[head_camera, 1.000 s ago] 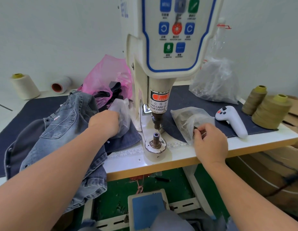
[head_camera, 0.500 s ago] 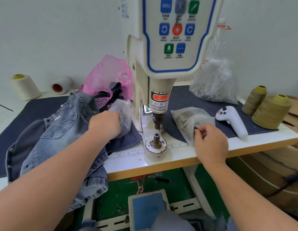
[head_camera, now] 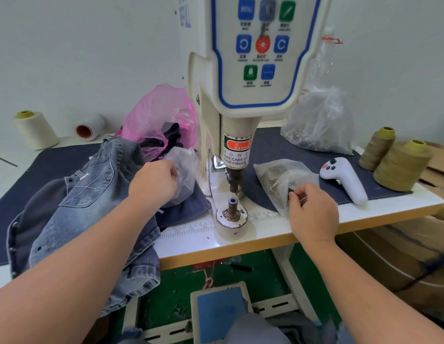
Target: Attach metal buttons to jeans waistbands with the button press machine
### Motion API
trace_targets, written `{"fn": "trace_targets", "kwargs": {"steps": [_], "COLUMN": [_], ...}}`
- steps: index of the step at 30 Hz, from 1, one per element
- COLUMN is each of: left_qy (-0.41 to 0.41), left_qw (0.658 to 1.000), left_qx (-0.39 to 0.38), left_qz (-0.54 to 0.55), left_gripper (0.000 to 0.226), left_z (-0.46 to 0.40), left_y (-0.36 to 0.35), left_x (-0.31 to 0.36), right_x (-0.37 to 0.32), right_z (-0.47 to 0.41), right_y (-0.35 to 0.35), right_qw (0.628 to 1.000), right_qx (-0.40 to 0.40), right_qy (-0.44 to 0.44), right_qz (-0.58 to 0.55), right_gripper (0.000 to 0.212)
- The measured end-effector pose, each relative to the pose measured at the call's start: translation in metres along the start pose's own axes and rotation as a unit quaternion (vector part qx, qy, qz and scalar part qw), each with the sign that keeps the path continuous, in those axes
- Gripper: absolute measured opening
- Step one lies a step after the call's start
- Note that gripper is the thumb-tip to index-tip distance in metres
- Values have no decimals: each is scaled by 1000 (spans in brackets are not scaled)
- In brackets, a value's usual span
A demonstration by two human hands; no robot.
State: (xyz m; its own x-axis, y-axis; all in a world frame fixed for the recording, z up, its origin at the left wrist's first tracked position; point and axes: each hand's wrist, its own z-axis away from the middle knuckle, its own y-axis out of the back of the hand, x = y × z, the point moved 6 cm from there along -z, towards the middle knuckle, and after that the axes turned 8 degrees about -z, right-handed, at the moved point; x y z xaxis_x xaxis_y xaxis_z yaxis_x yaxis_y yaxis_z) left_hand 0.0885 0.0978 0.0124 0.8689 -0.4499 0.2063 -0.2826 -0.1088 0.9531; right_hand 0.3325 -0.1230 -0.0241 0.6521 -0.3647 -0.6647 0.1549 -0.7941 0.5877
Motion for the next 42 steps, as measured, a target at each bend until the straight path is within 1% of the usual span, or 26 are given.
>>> {"fn": "trace_targets", "kwargs": {"steps": [3, 7, 18, 23, 27, 30, 34, 36, 38, 42], "left_qy": [-12, -5, 4, 4, -10, -20, -4, 0, 1, -1], "left_qw": [1000, 999, 999, 998, 995, 996, 1000, 1000, 999, 996], "left_qx": [15, 20, 49, 56, 79, 70, 22, 5, 4, 27], "left_qz": [20, 32, 18, 27, 61, 54, 21, 21, 40, 88], "left_gripper": [22, 21, 19, 26, 22, 21, 21, 19, 16, 13], "left_z": [3, 4, -2, -1, 3, 2, -2, -3, -3, -3], "left_y": [2, 1, 3, 9, 15, 14, 6, 3, 2, 2], "left_x": [2, 3, 2, 9, 15, 18, 13, 11, 10, 7], "right_x": [0, 0, 1, 1, 1, 1, 1, 1, 2, 2], "right_z": [0, 0, 0, 0, 0, 0, -1, 0, 0, 0], "right_y": [-1, 0, 0, -1, -1, 0, 0, 0, 0, -1], "right_qw": [1000, 1000, 1000, 1000, 1000, 1000, 1000, 1000, 1000, 1000], "right_qx": [-1, 1, 3, 1, 1, 2, 0, -1, 0, 2], "right_qy": [1, -1, -3, -3, 0, 3, 1, 1, 0, 1], "right_qz": [2, -1, -3, -1, -1, 1, 4, 1, -3, -5], "right_gripper": [18, 18, 18, 18, 18, 18, 17, 17, 16, 18]}}
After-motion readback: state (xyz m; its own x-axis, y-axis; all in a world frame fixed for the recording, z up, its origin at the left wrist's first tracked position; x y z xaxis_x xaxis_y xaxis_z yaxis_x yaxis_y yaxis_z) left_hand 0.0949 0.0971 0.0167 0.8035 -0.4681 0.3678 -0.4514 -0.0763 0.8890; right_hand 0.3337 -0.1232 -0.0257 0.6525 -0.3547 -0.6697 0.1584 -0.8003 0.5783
